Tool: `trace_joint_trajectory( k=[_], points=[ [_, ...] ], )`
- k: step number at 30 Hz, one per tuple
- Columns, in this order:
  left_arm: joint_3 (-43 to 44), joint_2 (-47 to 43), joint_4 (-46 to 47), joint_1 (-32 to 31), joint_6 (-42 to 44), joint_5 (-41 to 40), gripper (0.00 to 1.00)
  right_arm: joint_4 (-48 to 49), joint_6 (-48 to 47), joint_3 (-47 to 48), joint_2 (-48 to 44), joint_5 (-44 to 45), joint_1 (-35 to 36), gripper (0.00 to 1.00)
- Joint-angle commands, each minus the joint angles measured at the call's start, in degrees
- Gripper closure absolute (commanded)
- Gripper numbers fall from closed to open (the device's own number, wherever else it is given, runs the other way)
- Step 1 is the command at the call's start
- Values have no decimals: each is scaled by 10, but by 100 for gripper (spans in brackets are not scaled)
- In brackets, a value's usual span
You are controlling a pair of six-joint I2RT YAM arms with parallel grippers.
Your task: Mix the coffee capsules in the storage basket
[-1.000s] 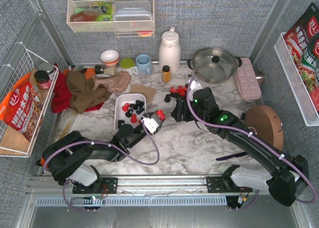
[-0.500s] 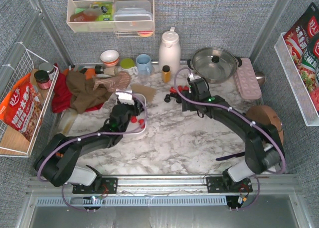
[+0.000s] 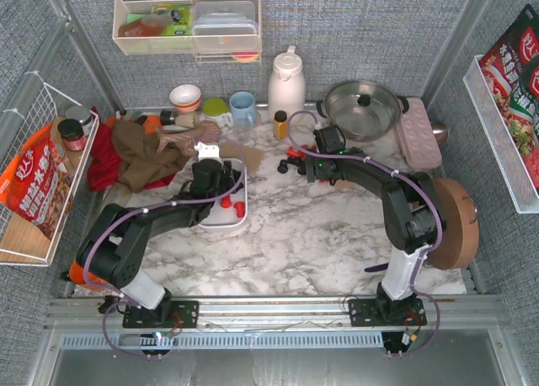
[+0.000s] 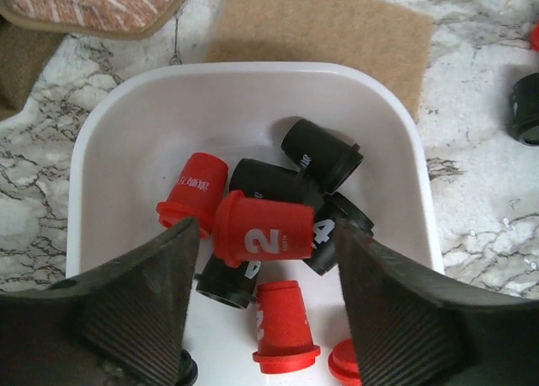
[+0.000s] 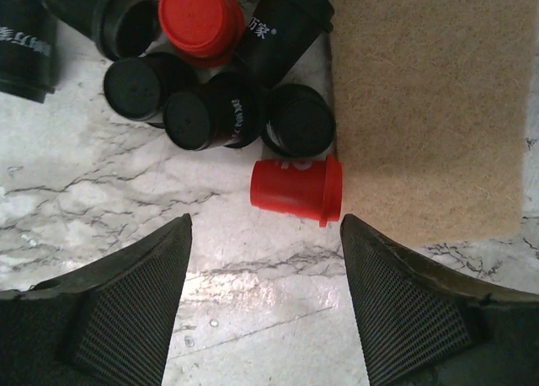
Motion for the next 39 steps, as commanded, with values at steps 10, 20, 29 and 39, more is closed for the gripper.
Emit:
trace_joint_trajectory(
  k=[10, 20, 29, 39],
  points=[
    [27, -7, -39, 9, -9, 26, 9, -6, 13, 29, 50, 16, -11, 25],
    [-22, -103, 6, 9, 30, 78, 8, 19, 24, 25, 77, 55, -12, 37],
    [-39, -120, 35, 8, 48, 125, 8, 24, 23, 33, 83, 64, -12, 45],
    [-54, -121, 75, 8, 88, 221, 6, 11, 35, 15, 30, 43, -8, 60]
  ],
)
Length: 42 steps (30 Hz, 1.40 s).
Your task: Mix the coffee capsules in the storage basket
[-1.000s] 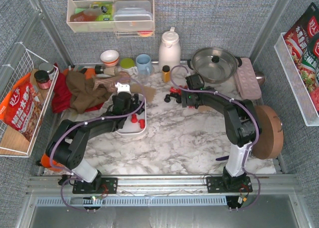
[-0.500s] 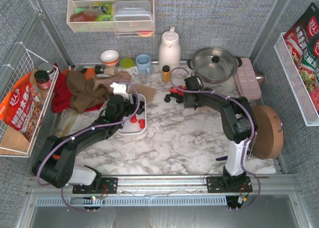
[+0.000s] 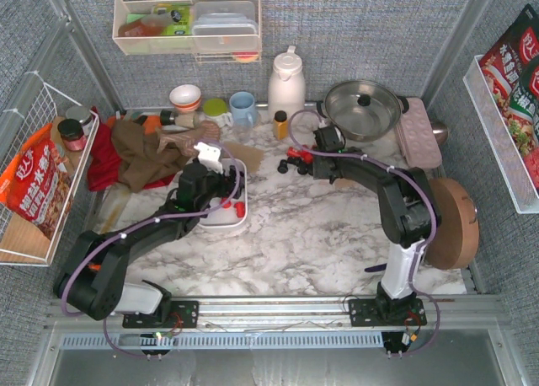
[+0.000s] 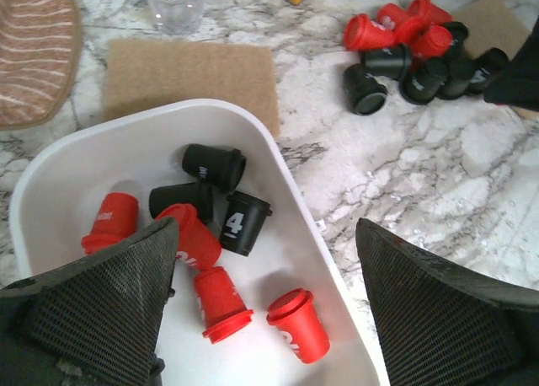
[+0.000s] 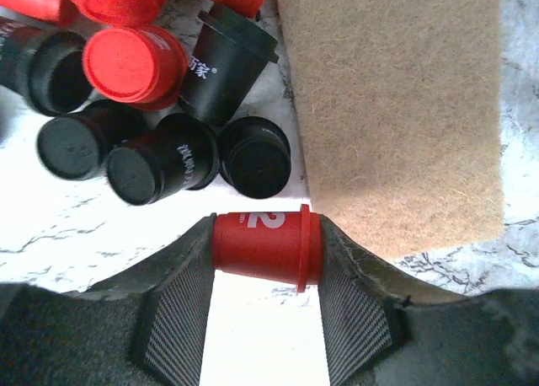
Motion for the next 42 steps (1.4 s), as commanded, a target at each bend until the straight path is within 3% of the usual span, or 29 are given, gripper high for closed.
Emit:
trace_joint_trajectory(
  k=[1, 6, 13, 21, 29, 34, 42],
  points=[
    [-10, -4, 51, -2, 24, 63, 5, -13, 12, -7, -31, -12, 3, 60],
    [-40, -10, 127, -24, 78, 128, 1, -35, 27, -35, -104, -47, 13, 61],
    [-96, 7, 287, -105, 248, 190, 1, -32, 79, -92, -235, -132, 63, 60],
    [-128, 57, 469, -153, 309, 233, 1, 14, 168, -142, -345, -226, 131, 60],
    [-148, 73, 566, -171, 309, 252, 3, 69, 207, -164, -384, -286, 170, 59],
    [-150, 66, 585, -175, 288, 268, 15, 119, 223, -184, -378, -330, 180, 58],
    [-164, 51, 589, -176, 284, 270, 26, 123, 225, -172, -369, -338, 191, 58]
  ],
)
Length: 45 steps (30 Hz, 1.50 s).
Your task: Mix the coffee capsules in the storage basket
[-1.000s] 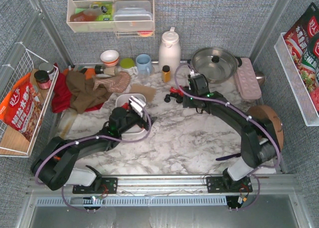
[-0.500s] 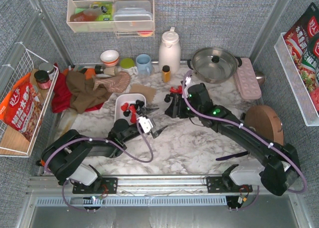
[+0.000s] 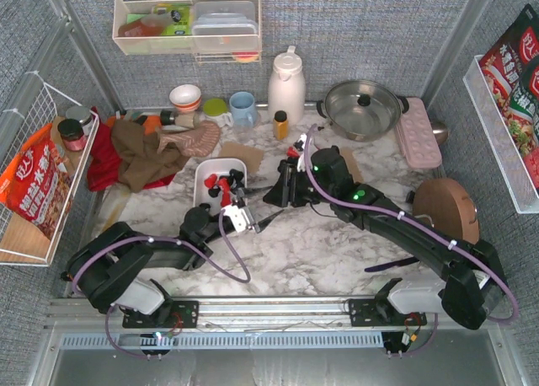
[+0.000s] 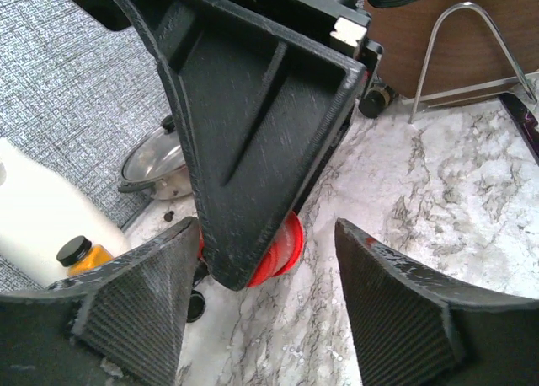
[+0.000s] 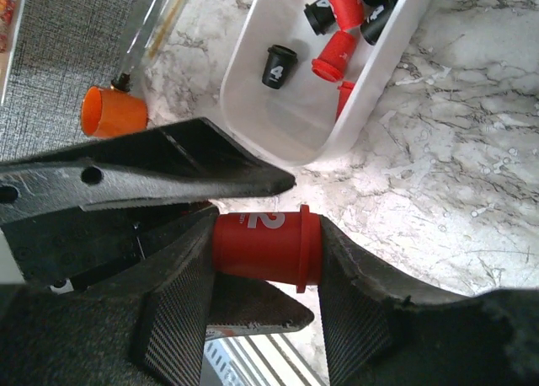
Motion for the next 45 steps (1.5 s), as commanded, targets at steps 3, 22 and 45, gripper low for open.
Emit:
trace_joint_trajectory(
  k=[3, 22, 45],
  points=[
    [-10, -15, 27, 0, -5, 10, 36, 21, 3, 15, 3, -12, 5, 58],
    [-30, -39, 20, -1, 8, 3, 66, 7, 3, 19, 11, 1, 14, 41],
    [-58, -101, -109, 8, 31, -249, 73, -90, -83, 69, -19, 160, 8, 25]
  ],
)
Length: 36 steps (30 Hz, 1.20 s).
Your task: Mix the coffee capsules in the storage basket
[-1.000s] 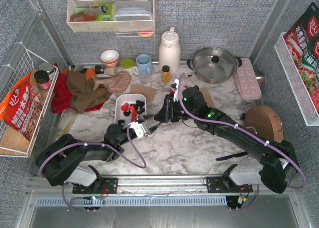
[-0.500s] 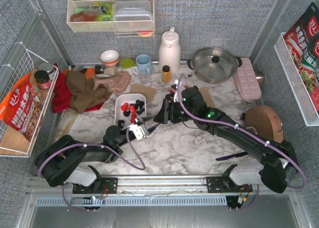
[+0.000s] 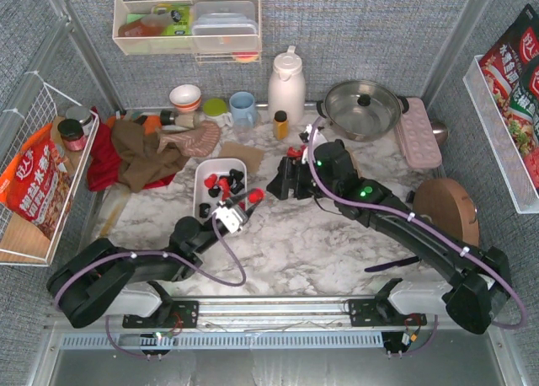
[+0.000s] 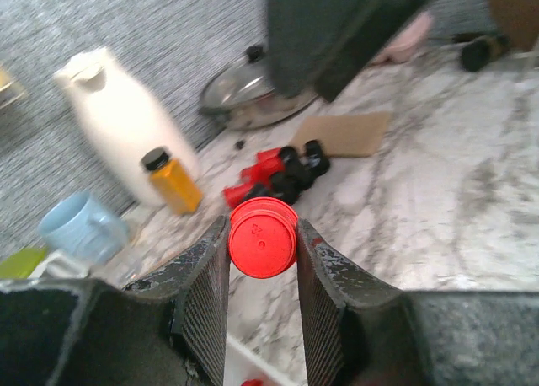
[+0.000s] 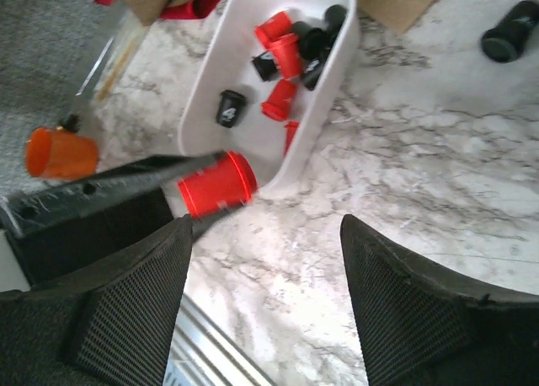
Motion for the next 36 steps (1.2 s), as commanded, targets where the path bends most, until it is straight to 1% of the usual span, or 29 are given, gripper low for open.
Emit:
trace_joint_trajectory(
  k=[1, 4, 5, 7, 9, 12, 17, 20, 22, 24, 25, 27, 31, 36],
  points=[
    [36, -21, -120, 19, -3, -142, 73, -47, -55, 20, 4, 92, -2, 25],
    [81, -16, -235, 62, -70, -185, 73, -77, -91, 30, 21, 154, -5, 25],
    [91, -11, -259, 76, -96, -198, 73, -82, -99, 31, 28, 174, -7, 25],
    [106, 0, -295, 104, -147, -202, 72, -85, -111, 30, 45, 202, -15, 25],
    [121, 14, -323, 125, -189, -208, 71, -85, -117, 31, 66, 210, -28, 25],
    [140, 39, -338, 140, -212, -209, 67, -75, -127, 36, 101, 212, -48, 26],
    [187, 84, -348, 165, -236, -226, 49, -36, -156, 63, 179, 205, -70, 30],
    [210, 93, -361, 178, -256, -247, 35, -34, -160, 102, 236, 201, -76, 32],
    [214, 85, -364, 179, -254, -254, 24, -30, -157, 129, 275, 198, -76, 33],
    [209, 70, -362, 179, -250, -253, 11, -25, -148, 162, 313, 197, -77, 34],
    [206, 59, -365, 179, -249, -252, 2, -25, -142, 178, 331, 198, -77, 34],
    [198, 32, -379, 179, -248, -246, 1, -26, -128, 206, 366, 208, -77, 35],
    [172, -34, -402, 179, -246, -234, 1, -32, -106, 260, 435, 230, -78, 37],
    [143, -98, -411, 179, -235, -222, 1, -62, -91, 325, 497, 235, -79, 39]
  ],
)
